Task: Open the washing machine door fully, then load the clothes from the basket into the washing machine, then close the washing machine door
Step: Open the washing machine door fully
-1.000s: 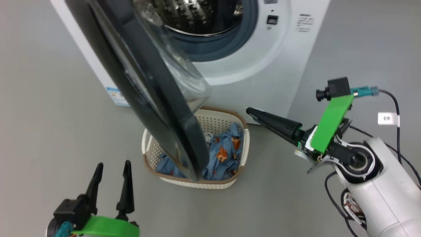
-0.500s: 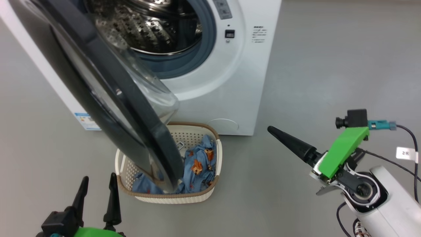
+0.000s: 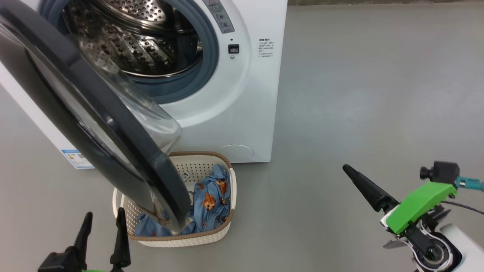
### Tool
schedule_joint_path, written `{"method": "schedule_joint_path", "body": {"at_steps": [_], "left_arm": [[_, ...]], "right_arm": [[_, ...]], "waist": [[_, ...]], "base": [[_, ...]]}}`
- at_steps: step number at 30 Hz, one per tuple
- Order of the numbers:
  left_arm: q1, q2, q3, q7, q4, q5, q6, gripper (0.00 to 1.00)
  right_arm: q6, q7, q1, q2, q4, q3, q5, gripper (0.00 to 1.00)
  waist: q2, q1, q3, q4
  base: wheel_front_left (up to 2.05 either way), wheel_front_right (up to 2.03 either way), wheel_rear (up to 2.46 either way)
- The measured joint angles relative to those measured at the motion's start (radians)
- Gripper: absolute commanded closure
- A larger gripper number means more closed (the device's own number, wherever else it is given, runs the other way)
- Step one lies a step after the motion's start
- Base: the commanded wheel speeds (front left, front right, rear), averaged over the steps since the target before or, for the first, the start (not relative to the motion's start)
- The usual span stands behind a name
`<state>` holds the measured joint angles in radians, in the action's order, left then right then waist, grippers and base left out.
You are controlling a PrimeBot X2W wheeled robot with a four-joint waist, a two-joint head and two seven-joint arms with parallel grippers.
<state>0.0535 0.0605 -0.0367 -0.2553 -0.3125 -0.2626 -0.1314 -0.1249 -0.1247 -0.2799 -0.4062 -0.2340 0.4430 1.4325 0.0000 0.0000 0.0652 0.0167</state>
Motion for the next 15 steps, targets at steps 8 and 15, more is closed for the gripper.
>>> {"method": "schedule_joint_path", "body": {"at_steps": [8,15], "left_arm": [[-0.017,0.001,-0.006,0.0,0.012,0.0,0.0,0.0],[-0.018,0.001,-0.006,0.0,0.012,0.0,0.0,0.0]], "right_arm": [[0.0,0.188,0.029,-0.053,-0.039,0.068,-0.024,0.0],[0.0,0.345,0.049,-0.096,-0.076,0.143,-0.079,0.0]], "waist": [[0.0,0.0,0.002,-0.012],[0.0,0.0,0.0,-0.011]], "base": [[0.0,0.0,0.0],[0.0,0.0,0.0]]}}
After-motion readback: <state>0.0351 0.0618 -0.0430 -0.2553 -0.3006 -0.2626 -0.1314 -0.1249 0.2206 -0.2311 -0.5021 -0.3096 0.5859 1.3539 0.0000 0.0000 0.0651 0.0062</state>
